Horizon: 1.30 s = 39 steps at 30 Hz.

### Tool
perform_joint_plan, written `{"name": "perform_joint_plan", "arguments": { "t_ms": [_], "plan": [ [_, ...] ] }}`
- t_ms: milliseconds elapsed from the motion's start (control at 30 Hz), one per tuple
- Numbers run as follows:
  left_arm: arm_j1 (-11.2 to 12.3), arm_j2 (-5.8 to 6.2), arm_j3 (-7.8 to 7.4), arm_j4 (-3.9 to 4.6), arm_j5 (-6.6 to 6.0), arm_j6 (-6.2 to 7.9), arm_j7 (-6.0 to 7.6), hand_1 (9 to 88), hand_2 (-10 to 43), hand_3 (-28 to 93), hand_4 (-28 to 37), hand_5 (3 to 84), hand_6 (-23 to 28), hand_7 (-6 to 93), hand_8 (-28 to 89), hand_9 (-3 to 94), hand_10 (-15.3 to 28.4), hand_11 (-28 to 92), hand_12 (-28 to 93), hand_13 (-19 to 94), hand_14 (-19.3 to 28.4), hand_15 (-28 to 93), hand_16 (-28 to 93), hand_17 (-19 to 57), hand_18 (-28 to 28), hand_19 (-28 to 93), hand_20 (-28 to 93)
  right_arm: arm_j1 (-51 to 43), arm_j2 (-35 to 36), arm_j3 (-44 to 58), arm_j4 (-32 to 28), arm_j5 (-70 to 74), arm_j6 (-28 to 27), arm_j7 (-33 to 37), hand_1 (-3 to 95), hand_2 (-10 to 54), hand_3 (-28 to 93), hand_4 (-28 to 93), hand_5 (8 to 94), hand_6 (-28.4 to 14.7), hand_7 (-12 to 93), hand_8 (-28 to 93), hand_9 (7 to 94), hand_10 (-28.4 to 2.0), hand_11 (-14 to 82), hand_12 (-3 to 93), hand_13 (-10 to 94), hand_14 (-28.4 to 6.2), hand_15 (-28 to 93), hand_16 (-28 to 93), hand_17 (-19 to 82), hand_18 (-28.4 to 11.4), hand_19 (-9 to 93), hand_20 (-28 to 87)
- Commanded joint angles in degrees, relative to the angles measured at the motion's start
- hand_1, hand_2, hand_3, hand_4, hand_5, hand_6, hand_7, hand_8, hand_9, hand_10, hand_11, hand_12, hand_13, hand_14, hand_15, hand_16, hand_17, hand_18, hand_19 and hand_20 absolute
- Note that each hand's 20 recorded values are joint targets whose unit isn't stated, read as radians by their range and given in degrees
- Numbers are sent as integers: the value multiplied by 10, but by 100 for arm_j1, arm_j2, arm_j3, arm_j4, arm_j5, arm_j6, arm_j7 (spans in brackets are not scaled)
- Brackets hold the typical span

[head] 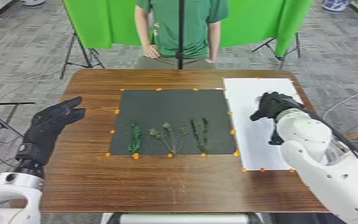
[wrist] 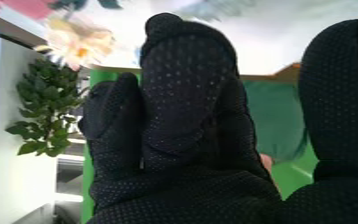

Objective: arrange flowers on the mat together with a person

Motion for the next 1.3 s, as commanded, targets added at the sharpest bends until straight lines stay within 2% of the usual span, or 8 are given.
{"name": "perform_joint_plan", "arguments": {
  "t_ms": [33, 633, 733, 767, 833, 867, 1100, 1300],
  "plan": [
    [38, -33, 23, 1, -4, -34, -57, 251, -1, 682, -269, 423, 47, 94, -64, 447, 145, 157, 117, 369, 169, 103, 9, 82, 106, 22, 172, 14, 27, -29, 157, -56, -85, 78, 332, -95, 608, -187, 561, -1, 111, -72, 726, -162, 171, 224, 937, -11, 464, 272, 570, -157, 904, 238],
    [20, -53, -10, 6, -15, -52, -91, 251, -1, 681, -267, 422, 46, 93, -63, 446, 144, 156, 117, 369, 169, 103, 10, 81, 106, 22, 171, -449, -61, -205, 298, -263, 1110, -35, 470, -95, 662, -253, 636, 16, 173, -78, 794, -125, 209, 224, 937, 12, 554, 229, 602, -138, 931, 221],
    [19, -56, -16, 3, -16, -51, -92, 251, -2, 681, -267, 422, 46, 93, -63, 446, 144, 156, 117, 369, 169, 103, 9, 81, 106, 22, 171, -529, -40, -242, 315, -280, 1468, -98, 526, -95, 604, -251, 665, 19, 196, -77, 824, -110, 167, 314, 937, 15, 577, 217, 606, -139, 932, 240],
    [27, -53, -23, -1, -18, -49, -95, 251, -2, 681, -267, 422, 46, 93, -63, 446, 144, 155, 117, 369, 169, 103, 9, 81, 106, 22, 171, -533, -48, -256, 341, -311, 1586, -134, 554, -95, 562, -236, 673, 18, 195, -47, 838, -104, 146, 339, 937, 15, 580, 216, 607, -139, 932, 244],
    [32, -50, -31, -5, -16, -35, -97, 252, -1, 680, -268, 422, 47, 93, -64, 446, 144, 155, 116, 369, 169, 103, 10, 81, 106, 22, 171, -513, -26, -320, 362, -304, 1831, -159, 840, -95, -141, 205, 712, 16, 195, 90, 882, -92, 92, 396, 937, 17, 603, 209, 613, -139, 922, 294],
    [39, -47, -39, -7, -20, -31, -96, 252, -1, 681, -268, 422, 47, 93, -64, 446, 144, 155, 116, 369, 169, 102, 9, 81, 106, 22, 171, -492, -47, -272, 375, -318, 1813, -237, 895, -95, -234, 264, 747, 16, 197, 128, 905, -84, 83, 408, 937, 21, 626, 204, 618, -141, 929, 291],
    [187, 84, -286, -21, -147, 20, -64, 252, -1, 680, -267, 423, 47, 93, -63, 446, 144, 156, 117, 369, 169, 103, 10, 81, 106, 23, 171, -454, 148, -129, 62, -209, 2214, -181, 936, -95, -283, 326, 819, 10, 220, 174, 937, -72, 139, 399, 937, 28, 670, 193, 633, -143, 932, 330],
    [457, 224, -779, 26, -572, 238, 60, 252, -1, 680, -268, 423, 47, 94, -63, 446, 144, 158, 118, 368, 169, 102, 9, 82, 106, 24, 172, 157, 224, -171, -370, -103, 2385, -213, 938, -95, -283, 334, 825, 10, 218, 176, 937, -73, 144, 397, 937, 29, 676, 193, 634, -143, 932, 343]
  ]
}}
